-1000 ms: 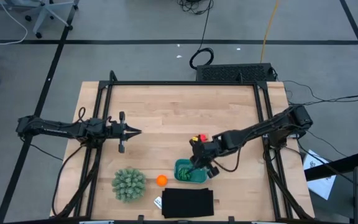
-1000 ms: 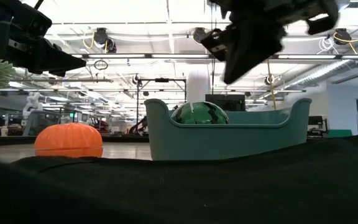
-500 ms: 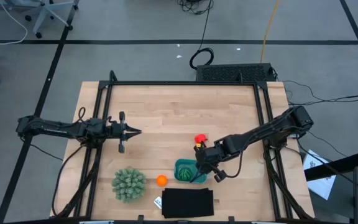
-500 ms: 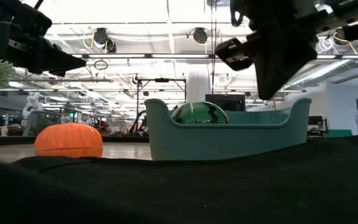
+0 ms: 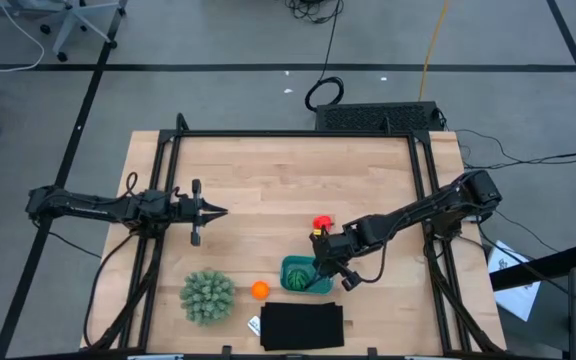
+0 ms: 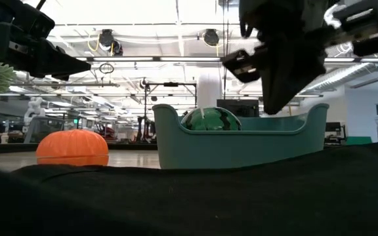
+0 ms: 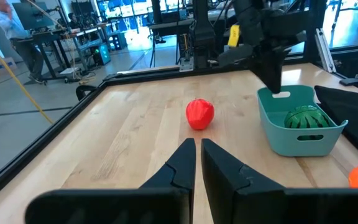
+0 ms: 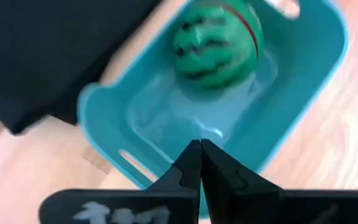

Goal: Pick and placing Produce into tupperware
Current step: Adjust the blue bin

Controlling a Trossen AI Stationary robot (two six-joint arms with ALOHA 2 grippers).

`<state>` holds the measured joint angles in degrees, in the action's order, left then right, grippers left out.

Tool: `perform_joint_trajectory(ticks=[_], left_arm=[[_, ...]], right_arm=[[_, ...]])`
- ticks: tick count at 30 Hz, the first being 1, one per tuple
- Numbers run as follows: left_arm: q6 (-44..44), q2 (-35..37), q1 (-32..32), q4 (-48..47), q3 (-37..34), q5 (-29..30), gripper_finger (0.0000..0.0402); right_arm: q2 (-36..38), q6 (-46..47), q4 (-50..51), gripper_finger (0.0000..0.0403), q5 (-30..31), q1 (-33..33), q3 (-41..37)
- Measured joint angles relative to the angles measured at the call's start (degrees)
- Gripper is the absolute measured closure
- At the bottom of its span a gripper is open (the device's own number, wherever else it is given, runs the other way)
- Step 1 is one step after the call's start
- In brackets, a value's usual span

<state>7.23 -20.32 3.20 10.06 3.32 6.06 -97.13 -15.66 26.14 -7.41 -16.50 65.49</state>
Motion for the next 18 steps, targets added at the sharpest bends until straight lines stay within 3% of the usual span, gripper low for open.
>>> perform_joint_trajectory(ticks=[18], left_arm=[[0.19, 0.01, 0.00, -0.99, -0.01, 0.00, 0.0371]], right_arm=[[-2.84, -1.62, -1.52, 0.0403, 0.36, 2.84, -0.07]])
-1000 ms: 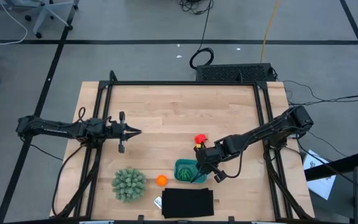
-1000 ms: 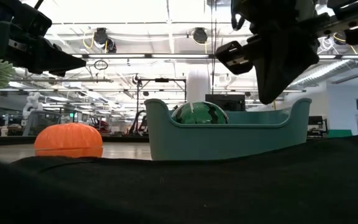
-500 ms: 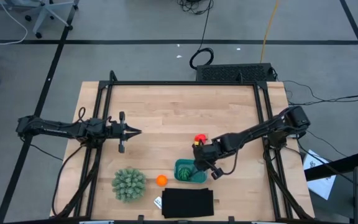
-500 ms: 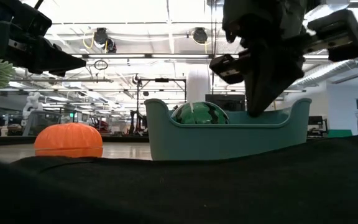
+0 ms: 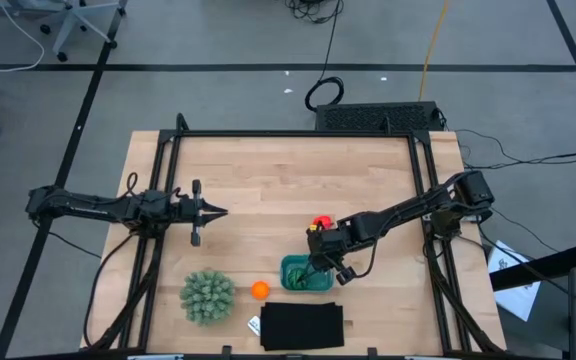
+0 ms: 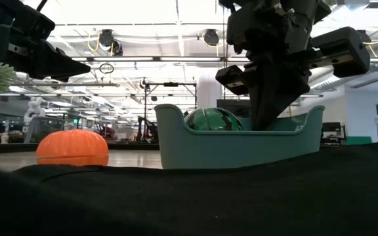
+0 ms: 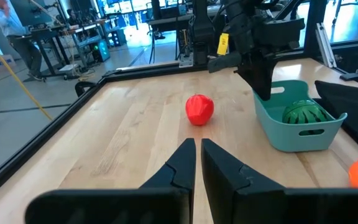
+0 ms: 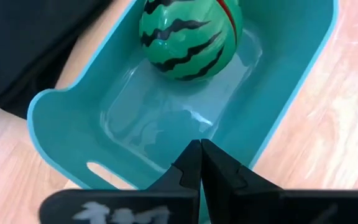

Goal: Pick and placing Produce into tupperware
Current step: Adjust the blue bin

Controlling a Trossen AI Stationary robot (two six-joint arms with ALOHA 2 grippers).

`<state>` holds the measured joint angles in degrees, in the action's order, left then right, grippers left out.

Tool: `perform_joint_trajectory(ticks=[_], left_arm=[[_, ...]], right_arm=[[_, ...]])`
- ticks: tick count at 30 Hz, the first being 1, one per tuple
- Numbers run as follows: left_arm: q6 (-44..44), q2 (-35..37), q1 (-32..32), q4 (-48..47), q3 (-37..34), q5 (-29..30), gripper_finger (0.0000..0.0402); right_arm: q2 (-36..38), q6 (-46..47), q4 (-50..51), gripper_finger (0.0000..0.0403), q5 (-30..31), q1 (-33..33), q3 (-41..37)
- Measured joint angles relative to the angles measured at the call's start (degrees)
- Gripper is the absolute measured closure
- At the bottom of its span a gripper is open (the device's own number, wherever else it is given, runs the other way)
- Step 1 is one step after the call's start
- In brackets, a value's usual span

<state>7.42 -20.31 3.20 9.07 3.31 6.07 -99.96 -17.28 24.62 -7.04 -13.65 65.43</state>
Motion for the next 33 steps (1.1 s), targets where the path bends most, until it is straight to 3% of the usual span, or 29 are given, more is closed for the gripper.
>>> perform_joint_trajectory(ticks=[14, 27, 33], left_arm=[[-0.11, -0.01, -0.02, 0.05, 0.00, 0.02, 0.0371], [-0.20, 0.00, -0.02, -0.03, 0.00, 0.02, 0.0371], [0.00, -0.01, 0.00, -0.03, 0.01, 0.02, 0.0371]], right_arm=[[4.27, -0.43, -3.50, 0.0403, -0.39, -0.29, 0.00], [4.94, 1.78, -1.47, 0.0403, 8.40, 2.15, -3.31], [4.98, 2.93, -1.98, 0.0403, 8.30, 1.90, -4.11]])
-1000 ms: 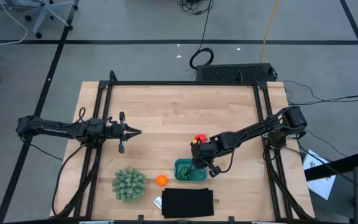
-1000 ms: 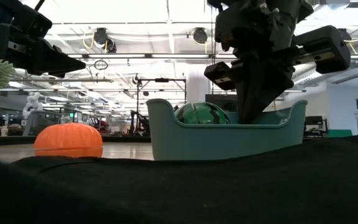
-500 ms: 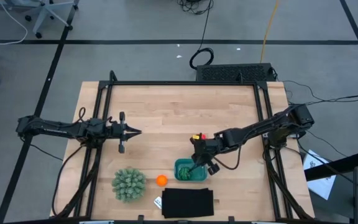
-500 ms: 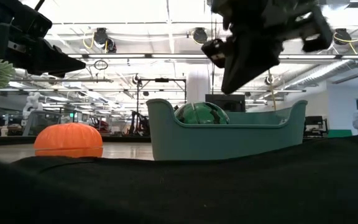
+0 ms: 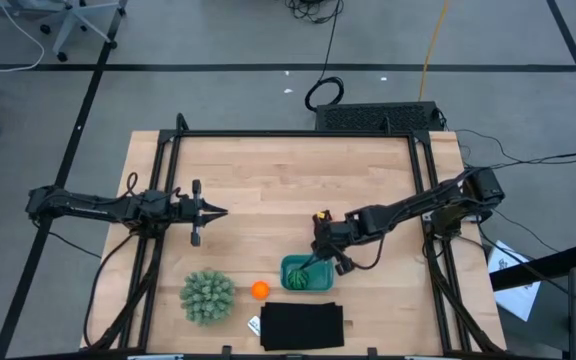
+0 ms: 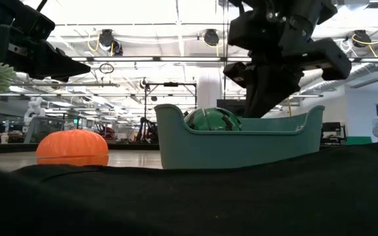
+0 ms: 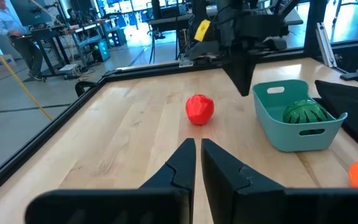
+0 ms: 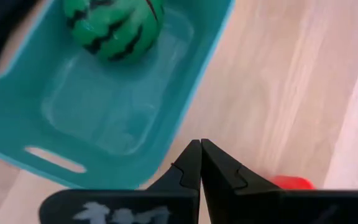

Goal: Pick and placing Produce into tupperware
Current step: Adjust the blue bin, then put the orange pumpkin into the blue bin

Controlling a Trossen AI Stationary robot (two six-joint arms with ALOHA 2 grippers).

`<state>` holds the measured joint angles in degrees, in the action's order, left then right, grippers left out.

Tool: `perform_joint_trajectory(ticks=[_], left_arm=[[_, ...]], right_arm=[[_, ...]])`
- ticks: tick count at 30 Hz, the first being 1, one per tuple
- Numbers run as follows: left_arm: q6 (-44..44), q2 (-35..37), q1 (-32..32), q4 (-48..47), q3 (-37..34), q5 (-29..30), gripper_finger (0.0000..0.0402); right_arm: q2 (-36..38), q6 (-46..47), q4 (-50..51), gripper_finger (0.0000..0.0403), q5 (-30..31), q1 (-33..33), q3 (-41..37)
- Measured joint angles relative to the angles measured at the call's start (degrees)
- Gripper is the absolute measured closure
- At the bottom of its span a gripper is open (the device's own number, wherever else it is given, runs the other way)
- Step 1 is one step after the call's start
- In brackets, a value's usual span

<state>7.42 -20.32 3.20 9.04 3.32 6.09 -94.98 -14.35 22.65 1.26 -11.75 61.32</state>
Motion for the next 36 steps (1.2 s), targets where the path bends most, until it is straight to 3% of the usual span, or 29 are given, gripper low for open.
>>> perform_joint_trajectory(ticks=[9, 21, 36], left_arm=[[-0.08, 0.01, -0.01, 0.01, -0.01, 0.00, 0.0371], [-0.22, 0.00, -0.01, 0.00, 0.00, 0.02, 0.0371], [-0.20, 0.00, -0.01, 0.00, -0.01, 0.02, 0.0371]], right_arm=[[0.00, 0.36, -0.07, 0.0403, -3.09, -0.41, 0.00], [0.14, -0.07, -1.28, 0.0403, -0.89, 0.20, 0.00], [7.42, 0.17, -2.74, 0.0403, -0.83, 0.81, 0.02]])
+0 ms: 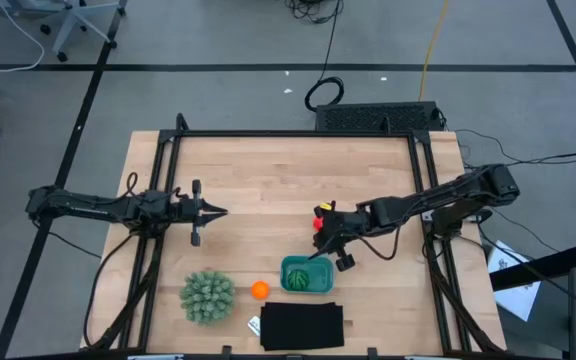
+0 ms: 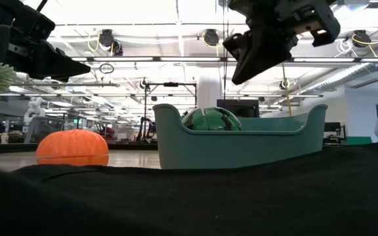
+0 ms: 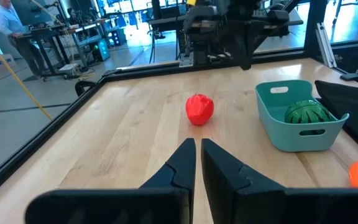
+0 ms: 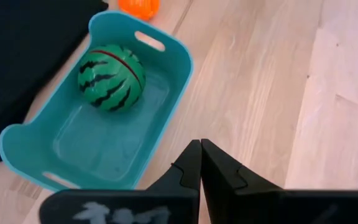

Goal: Pick and placing Produce into tupperware
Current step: Put the orange pumpkin into the blue bin

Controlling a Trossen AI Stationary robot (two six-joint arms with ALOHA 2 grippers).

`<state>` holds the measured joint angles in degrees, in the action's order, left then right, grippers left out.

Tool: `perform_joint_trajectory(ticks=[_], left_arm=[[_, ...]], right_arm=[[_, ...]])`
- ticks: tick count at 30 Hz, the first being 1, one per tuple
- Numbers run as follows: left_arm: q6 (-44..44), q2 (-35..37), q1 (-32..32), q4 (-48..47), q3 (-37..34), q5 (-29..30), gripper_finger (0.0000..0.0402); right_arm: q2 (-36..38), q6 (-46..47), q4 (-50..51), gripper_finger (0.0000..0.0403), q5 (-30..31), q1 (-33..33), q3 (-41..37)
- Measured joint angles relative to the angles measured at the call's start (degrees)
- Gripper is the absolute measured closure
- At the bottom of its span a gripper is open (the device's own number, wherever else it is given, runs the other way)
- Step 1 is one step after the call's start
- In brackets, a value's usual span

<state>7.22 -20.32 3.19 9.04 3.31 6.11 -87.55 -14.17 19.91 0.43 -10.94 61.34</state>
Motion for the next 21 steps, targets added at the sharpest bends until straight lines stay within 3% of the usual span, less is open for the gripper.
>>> perform_joint_trajectory(ticks=[17, 21], left_arm=[[0.02, 0.00, -0.01, -0.40, 0.00, -0.02, 0.0371], [0.02, 0.00, 0.01, -0.36, 0.00, -0.02, 0.0371]], right_arm=[[0.52, 0.17, -0.87, 0.0403, -0.40, -1.09, -0.15], [3.15, -0.02, -6.31, 0.0403, -0.48, -1.31, -3.16]])
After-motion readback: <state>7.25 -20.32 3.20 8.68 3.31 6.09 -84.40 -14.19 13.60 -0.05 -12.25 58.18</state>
